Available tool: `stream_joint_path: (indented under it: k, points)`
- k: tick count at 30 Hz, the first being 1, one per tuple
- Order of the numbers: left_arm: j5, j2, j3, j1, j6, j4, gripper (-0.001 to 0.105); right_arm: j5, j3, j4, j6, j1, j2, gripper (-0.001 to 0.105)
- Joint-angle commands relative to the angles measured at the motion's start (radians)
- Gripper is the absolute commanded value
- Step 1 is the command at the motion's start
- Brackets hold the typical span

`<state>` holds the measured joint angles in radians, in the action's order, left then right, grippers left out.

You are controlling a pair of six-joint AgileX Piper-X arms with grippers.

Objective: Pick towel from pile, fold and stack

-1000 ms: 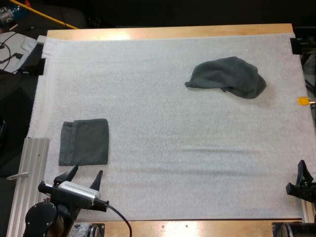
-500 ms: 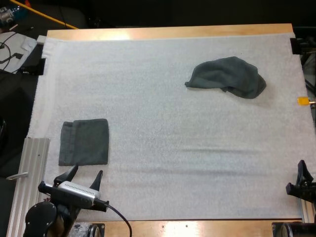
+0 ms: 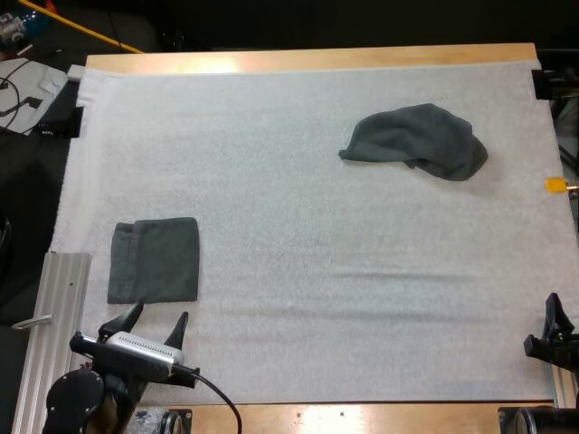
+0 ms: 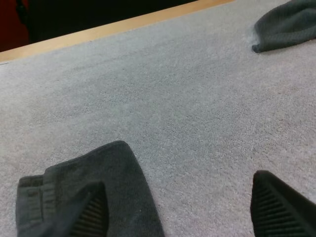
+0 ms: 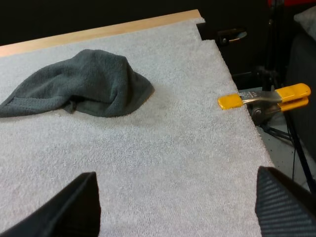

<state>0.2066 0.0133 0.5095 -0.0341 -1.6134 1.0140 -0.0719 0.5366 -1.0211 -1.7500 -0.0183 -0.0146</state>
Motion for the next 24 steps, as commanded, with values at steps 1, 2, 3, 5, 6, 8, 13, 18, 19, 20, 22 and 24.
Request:
stream_joint_path:
  k: [1, 2, 3, 5, 6, 8, 13, 18, 19, 20, 22, 24]
  points:
    - [0.001, 0.141, 0.003, -0.003, -0.004, -0.011, 0.059, 0.001, 0.0, 0.003, -0.001, -0.001, -0.04, 0.064]
    - [0.0, 0.144, 0.003, -0.003, -0.005, -0.013, 0.059, 0.001, 0.001, 0.005, -0.001, -0.001, -0.039, 0.064]
    - [0.0, 0.141, 0.003, -0.003, -0.004, -0.014, 0.059, 0.001, 0.001, 0.003, -0.001, -0.002, -0.039, 0.064]
    - [0.001, 0.139, 0.004, -0.003, -0.005, -0.013, 0.059, 0.001, 0.001, 0.004, -0.001, 0.0, -0.04, 0.064]
    - [0.001, 0.139, 0.003, -0.003, -0.004, -0.013, 0.059, 0.002, 0.001, 0.004, -0.002, 0.0, -0.038, 0.064]
    - [0.0, 0.139, 0.003, -0.003, -0.004, -0.011, 0.059, 0.0, 0.0, 0.005, -0.001, -0.002, -0.039, 0.064]
    - [0.001, 0.143, 0.001, -0.001, -0.005, -0.017, 0.059, 0.0, 0.001, 0.008, -0.002, -0.004, -0.04, 0.064]
    - [0.003, 0.143, 0.001, -0.002, -0.006, -0.017, 0.059, 0.001, 0.001, 0.005, -0.002, -0.005, -0.039, 0.064]
    - [0.003, 0.143, 0.002, -0.001, -0.005, -0.017, 0.059, 0.0, 0.002, 0.006, -0.002, -0.005, -0.039, 0.064]
    - [0.003, 0.142, 0.001, -0.003, -0.005, -0.019, 0.059, 0.0, 0.002, 0.006, -0.001, -0.003, -0.038, 0.064]
    - [0.004, 0.143, 0.001, -0.001, -0.005, -0.019, 0.059, -0.001, 0.001, 0.003, 0.0, -0.002, -0.039, 0.064]
    - [0.003, 0.143, 0.001, -0.003, -0.006, -0.018, 0.059, 0.0, 0.001, 0.001, -0.004, -0.005, -0.037, 0.064]
